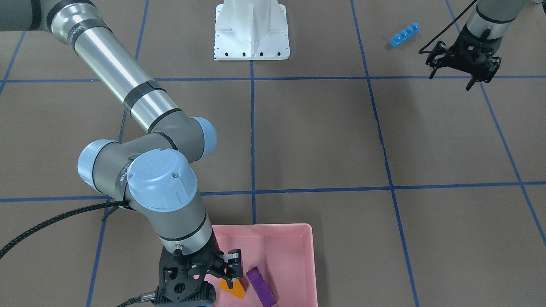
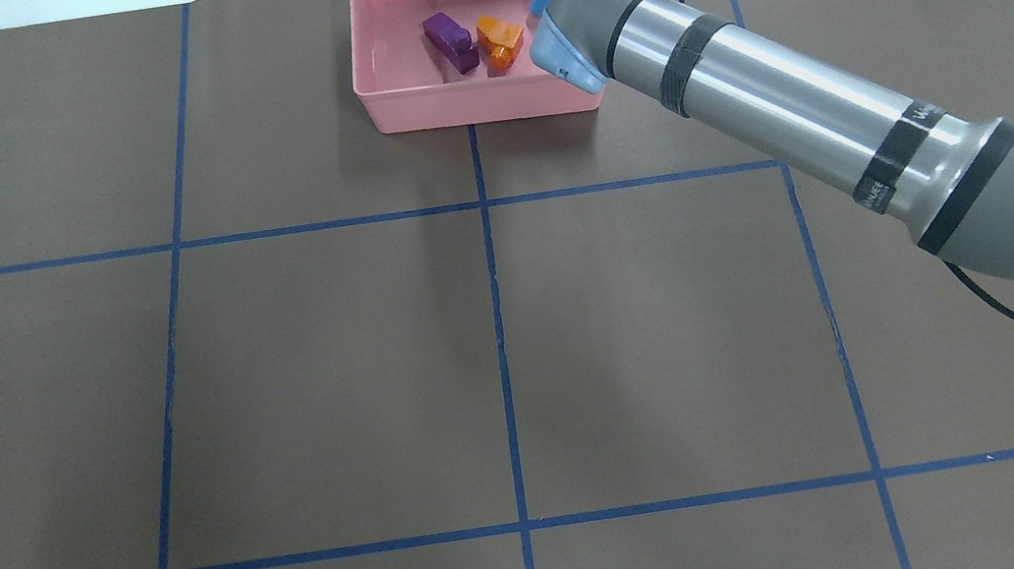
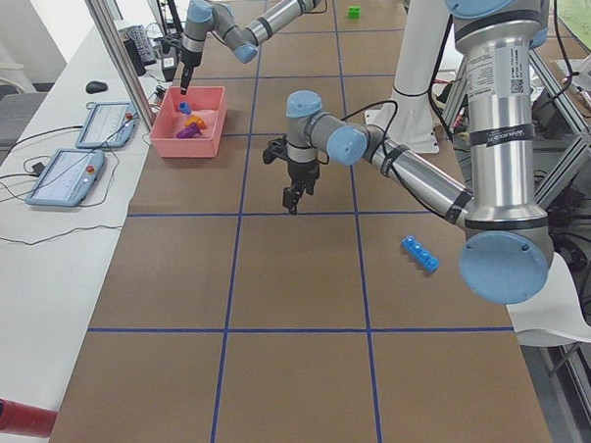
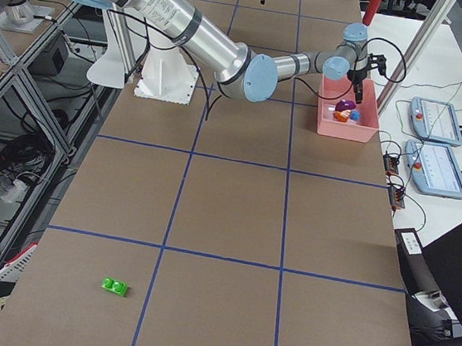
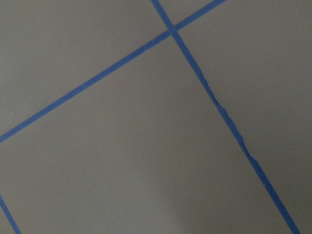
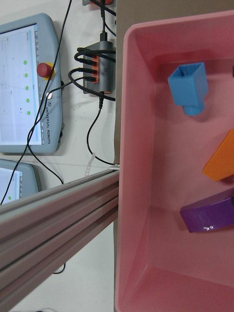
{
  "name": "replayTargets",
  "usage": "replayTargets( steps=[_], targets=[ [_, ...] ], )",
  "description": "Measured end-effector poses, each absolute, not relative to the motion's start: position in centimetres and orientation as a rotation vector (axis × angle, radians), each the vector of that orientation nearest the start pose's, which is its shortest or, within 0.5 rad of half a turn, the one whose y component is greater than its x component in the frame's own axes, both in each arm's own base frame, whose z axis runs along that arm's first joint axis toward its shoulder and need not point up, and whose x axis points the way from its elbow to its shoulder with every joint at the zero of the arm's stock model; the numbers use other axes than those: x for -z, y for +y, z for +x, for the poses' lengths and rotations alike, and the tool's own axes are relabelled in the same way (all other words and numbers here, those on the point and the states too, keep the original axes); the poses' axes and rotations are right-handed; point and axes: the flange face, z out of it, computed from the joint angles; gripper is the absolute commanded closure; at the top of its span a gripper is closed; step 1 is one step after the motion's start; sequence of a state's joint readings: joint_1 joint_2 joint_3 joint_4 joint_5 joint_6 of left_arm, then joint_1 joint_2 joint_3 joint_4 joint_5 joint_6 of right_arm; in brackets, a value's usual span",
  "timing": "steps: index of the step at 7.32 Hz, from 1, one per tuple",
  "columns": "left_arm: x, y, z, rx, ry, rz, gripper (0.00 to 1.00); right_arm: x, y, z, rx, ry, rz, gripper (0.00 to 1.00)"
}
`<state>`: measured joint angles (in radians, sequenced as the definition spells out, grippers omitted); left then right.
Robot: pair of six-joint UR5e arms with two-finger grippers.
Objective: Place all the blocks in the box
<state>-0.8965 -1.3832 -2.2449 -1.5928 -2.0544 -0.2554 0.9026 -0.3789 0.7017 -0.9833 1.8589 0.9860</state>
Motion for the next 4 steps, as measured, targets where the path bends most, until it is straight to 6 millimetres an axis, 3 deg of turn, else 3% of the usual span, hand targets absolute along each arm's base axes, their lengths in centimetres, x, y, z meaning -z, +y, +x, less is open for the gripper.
replayTargets(
  steps=[2, 4],
  targets=[
    [-46.6, -31.4, 17.8, -0.597, 0.677, 0.224, 0.00, -16.7, -77.4, -47.5, -0.177, -0.857, 0.418, 0.01],
    [-48.9, -25.8, 19.7, -0.628, 0.699, 0.181, 0.00, -14.9, -76.7, -46.0, -0.174, -0.866, 0.390, 0.01]
  ],
)
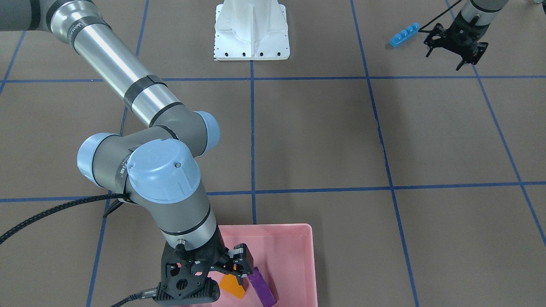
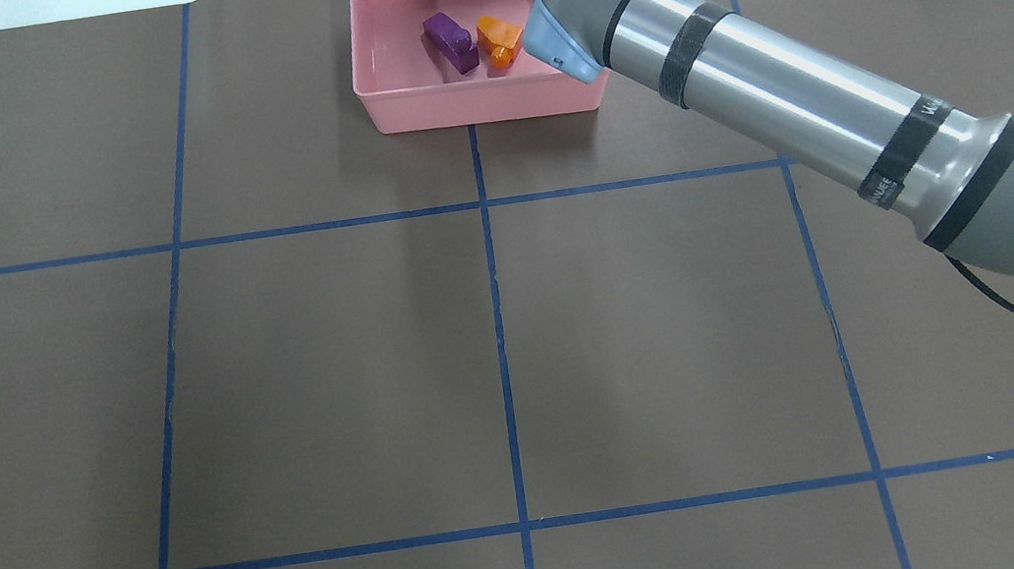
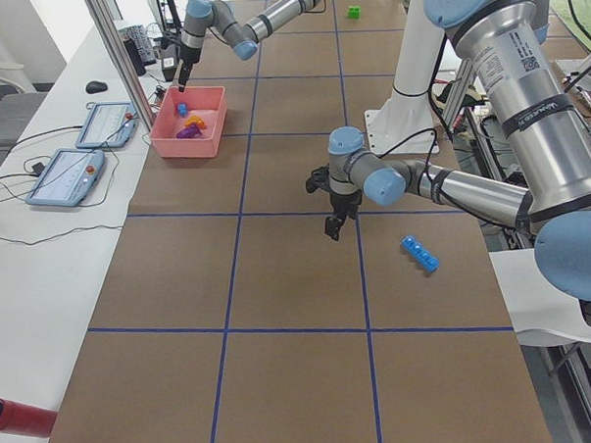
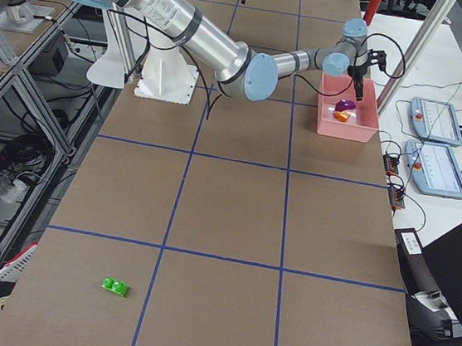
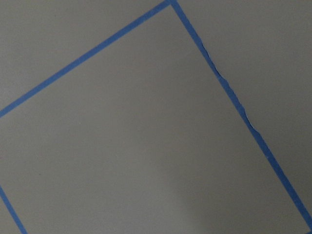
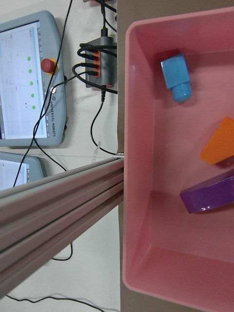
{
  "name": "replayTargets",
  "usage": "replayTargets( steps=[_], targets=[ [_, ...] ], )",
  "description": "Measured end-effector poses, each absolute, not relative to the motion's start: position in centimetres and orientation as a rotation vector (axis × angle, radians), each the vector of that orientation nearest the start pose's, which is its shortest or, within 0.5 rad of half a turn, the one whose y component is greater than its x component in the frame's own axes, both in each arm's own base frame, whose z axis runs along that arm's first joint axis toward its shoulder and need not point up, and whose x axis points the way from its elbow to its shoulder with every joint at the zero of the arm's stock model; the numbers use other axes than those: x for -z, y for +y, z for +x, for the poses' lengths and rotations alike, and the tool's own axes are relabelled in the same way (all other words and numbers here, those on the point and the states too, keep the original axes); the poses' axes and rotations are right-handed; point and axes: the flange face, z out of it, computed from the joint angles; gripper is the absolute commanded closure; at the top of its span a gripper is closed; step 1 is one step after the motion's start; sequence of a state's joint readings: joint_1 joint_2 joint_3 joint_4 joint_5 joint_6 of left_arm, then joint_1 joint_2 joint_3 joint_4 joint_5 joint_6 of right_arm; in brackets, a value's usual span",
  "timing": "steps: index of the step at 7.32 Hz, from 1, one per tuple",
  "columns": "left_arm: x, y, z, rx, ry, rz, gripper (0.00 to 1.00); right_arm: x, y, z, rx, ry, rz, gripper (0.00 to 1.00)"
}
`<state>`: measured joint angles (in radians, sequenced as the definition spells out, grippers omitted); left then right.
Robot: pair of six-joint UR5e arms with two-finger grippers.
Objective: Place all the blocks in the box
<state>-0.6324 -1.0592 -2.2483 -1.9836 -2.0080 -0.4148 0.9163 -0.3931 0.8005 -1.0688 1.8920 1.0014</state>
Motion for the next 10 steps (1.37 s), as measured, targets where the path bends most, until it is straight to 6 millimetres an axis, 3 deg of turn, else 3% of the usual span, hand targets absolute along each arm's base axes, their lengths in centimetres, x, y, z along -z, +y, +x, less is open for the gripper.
replayTargets(
  steps=[3, 4, 7, 8, 10],
  targets=[
    [-51.2, -17.7, 21.7, -0.639, 0.693, 0.149, 0.00, -14.1, -72.5, -39.8, -0.137, -0.786, 0.232, 0.00],
    [-51.5, -15.8, 22.6, -0.637, 0.684, 0.140, 0.00, -15.4, -70.3, -37.6, -0.099, -0.741, 0.194, 0.00],
    [-51.8, -11.3, 25.6, -0.644, 0.672, 0.126, 0.00, -23.8, -62.9, -30.7, 0.011, -0.658, 0.138, 0.00],
    [-51.9, -10.1, 26.2, -0.653, 0.671, 0.120, 0.00, -25.7, -60.4, -28.6, 0.027, -0.638, 0.104, 0.00],
    [-52.2, -7.9, 27.2, -0.669, 0.669, 0.107, 0.00, -27.4, -56.9, -26.0, 0.055, -0.599, 0.050, 0.00]
  ],
)
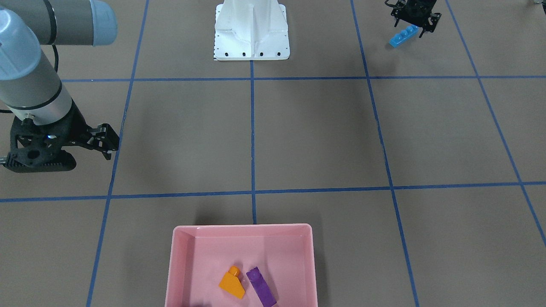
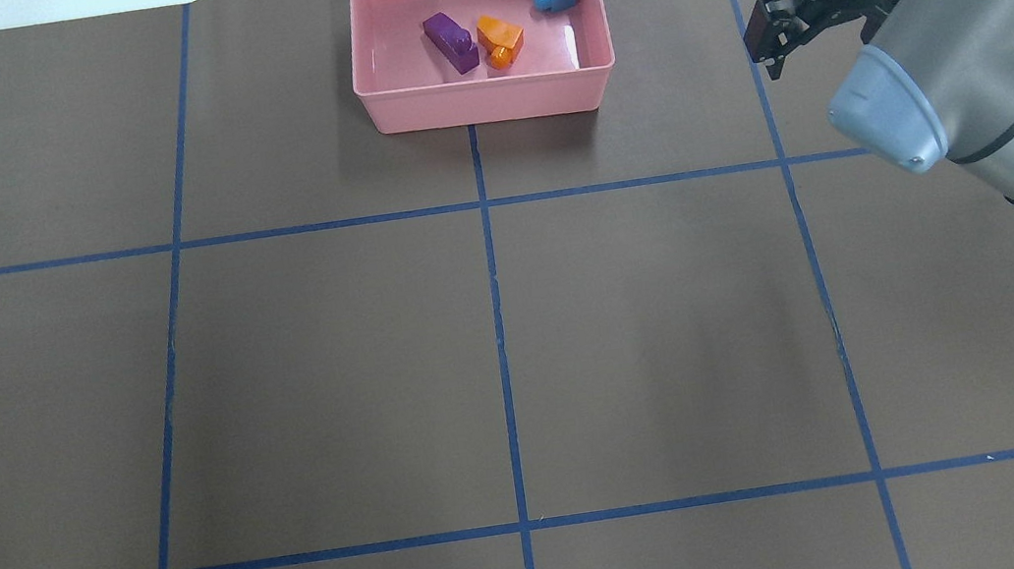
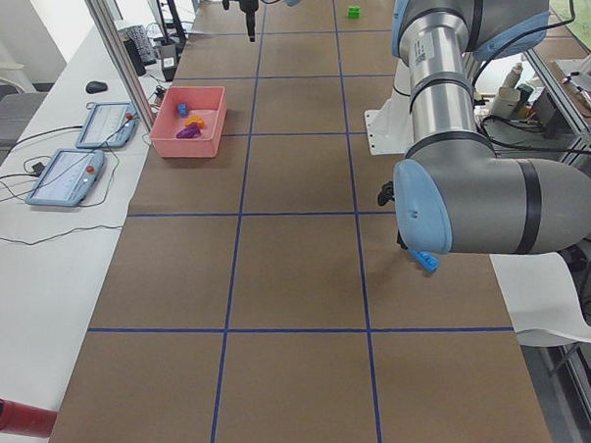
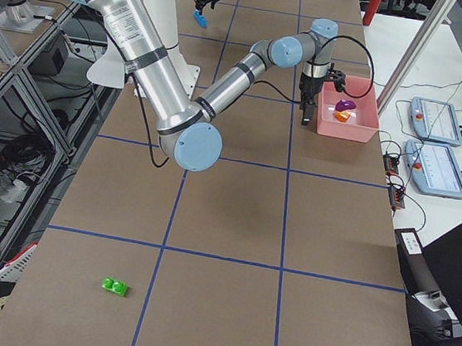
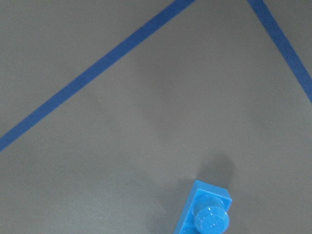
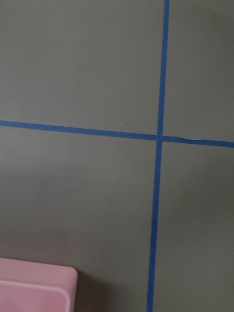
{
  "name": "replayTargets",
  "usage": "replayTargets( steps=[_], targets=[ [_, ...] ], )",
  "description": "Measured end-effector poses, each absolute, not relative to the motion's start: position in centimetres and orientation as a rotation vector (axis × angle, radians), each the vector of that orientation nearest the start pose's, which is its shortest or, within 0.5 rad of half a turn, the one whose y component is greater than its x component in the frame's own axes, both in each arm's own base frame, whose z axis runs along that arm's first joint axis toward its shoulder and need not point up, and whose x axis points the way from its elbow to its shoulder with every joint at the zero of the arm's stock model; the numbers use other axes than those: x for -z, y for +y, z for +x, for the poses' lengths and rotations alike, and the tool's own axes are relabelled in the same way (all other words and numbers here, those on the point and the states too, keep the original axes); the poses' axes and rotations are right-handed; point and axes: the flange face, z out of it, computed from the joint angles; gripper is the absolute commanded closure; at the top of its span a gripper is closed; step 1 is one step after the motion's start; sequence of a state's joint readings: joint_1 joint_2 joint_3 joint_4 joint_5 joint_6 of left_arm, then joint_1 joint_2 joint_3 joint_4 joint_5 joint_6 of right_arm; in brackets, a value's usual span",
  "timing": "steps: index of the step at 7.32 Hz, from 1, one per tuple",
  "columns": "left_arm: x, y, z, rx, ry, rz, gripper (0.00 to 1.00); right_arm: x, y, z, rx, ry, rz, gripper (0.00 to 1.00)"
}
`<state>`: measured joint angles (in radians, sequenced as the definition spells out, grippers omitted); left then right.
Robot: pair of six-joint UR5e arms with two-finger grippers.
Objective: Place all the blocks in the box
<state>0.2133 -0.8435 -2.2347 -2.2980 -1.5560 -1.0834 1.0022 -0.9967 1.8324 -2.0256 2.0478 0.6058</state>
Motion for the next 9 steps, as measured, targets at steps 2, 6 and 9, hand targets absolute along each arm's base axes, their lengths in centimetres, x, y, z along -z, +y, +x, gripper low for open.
replayTargets(
  steps=[2, 6, 9],
  targets=[
    [-53.3, -6.8, 27.6, -0.682, 0.653, 0.095, 0.02, -29.7, -55.8, -24.4, 0.089, -0.574, 0.028, 0.00],
    [-55.2, -6.2, 28.6, -0.691, 0.640, 0.089, 0.18, -33.2, -54.7, -21.9, 0.137, -0.551, 0.017, 0.00],
    [-55.8, -5.9, 29.0, -0.696, 0.635, 0.087, 0.66, -35.6, -53.9, -20.1, 0.171, -0.537, 0.012, 0.00]
  ],
)
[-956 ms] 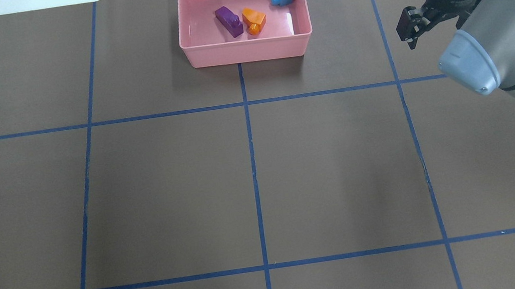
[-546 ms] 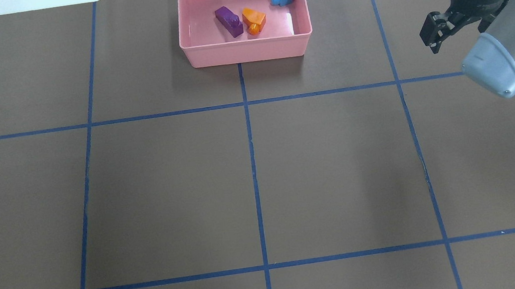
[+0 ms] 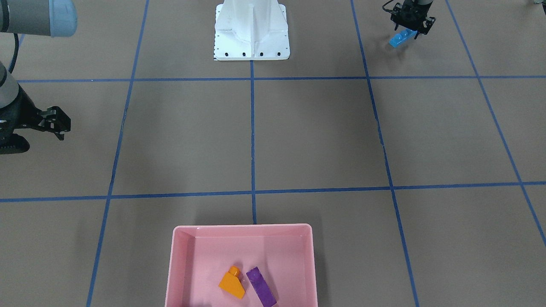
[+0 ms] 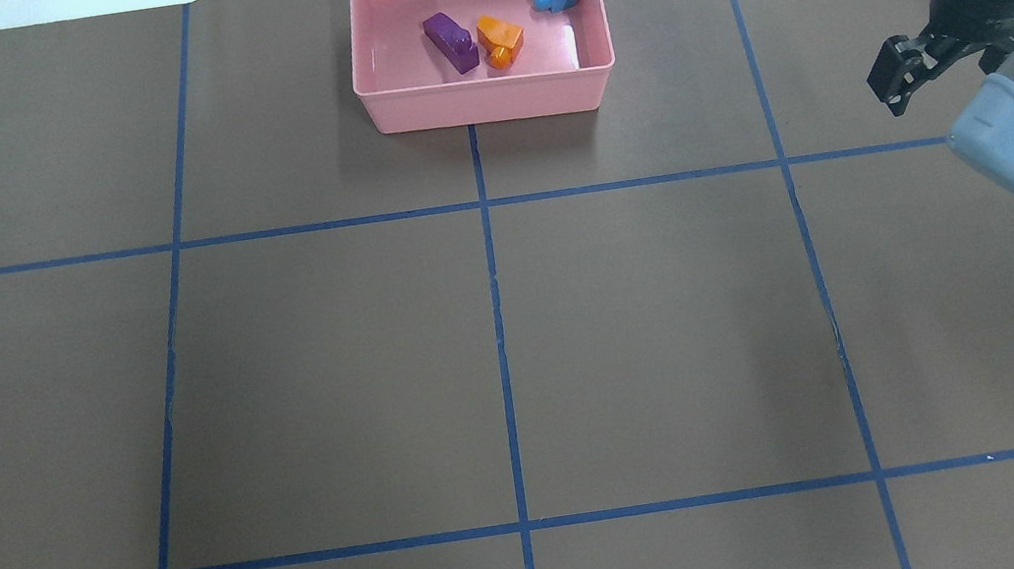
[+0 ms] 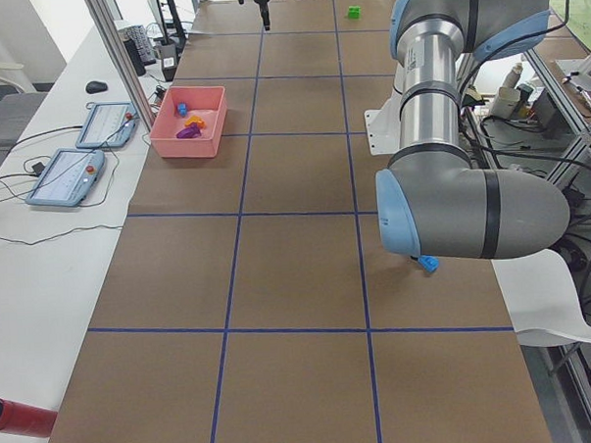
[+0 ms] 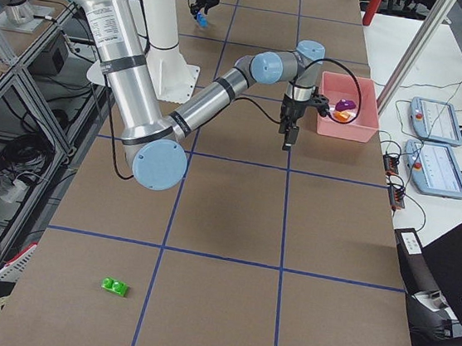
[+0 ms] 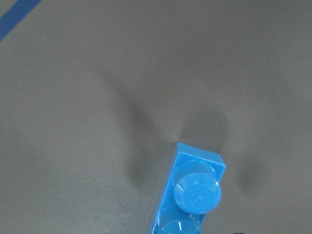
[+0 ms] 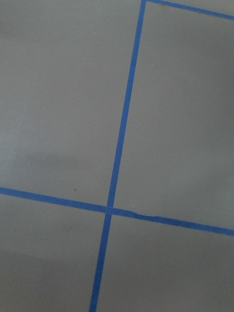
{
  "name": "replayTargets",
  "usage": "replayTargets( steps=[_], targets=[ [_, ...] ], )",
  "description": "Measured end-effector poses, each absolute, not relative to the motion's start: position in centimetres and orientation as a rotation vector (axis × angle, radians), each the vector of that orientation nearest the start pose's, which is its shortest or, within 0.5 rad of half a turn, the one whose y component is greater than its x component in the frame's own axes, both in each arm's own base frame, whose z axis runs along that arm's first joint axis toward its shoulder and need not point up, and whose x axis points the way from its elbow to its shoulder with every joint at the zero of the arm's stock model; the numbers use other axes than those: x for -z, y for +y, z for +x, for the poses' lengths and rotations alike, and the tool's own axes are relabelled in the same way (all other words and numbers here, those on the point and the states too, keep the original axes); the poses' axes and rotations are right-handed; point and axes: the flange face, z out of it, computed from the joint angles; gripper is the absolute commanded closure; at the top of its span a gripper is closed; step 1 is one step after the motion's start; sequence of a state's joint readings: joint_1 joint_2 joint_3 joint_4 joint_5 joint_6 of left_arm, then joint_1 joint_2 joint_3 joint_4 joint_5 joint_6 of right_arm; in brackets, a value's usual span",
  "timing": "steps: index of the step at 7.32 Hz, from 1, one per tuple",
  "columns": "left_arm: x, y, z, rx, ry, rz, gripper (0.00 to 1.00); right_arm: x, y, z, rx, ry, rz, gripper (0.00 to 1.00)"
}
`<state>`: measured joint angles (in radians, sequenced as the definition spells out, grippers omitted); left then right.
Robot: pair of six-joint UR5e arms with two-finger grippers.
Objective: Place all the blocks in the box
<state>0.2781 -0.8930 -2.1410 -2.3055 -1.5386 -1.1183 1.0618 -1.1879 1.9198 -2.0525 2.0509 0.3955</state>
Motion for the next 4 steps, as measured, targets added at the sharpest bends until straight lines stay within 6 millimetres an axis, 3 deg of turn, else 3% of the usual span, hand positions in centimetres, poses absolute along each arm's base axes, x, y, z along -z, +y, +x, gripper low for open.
replayTargets(
  steps=[1, 4],
  targets=[
    [-55.8, -5.9, 29.2, -0.697, 0.637, 0.088, 0.97, -37.1, -53.5, -19.2, 0.192, -0.530, 0.004, 0.00],
    [-55.3, -5.7, 29.3, -0.699, 0.653, 0.090, 1.00, -41.4, -51.7, -15.7, 0.254, -0.519, -0.022, 0.00]
  ],
)
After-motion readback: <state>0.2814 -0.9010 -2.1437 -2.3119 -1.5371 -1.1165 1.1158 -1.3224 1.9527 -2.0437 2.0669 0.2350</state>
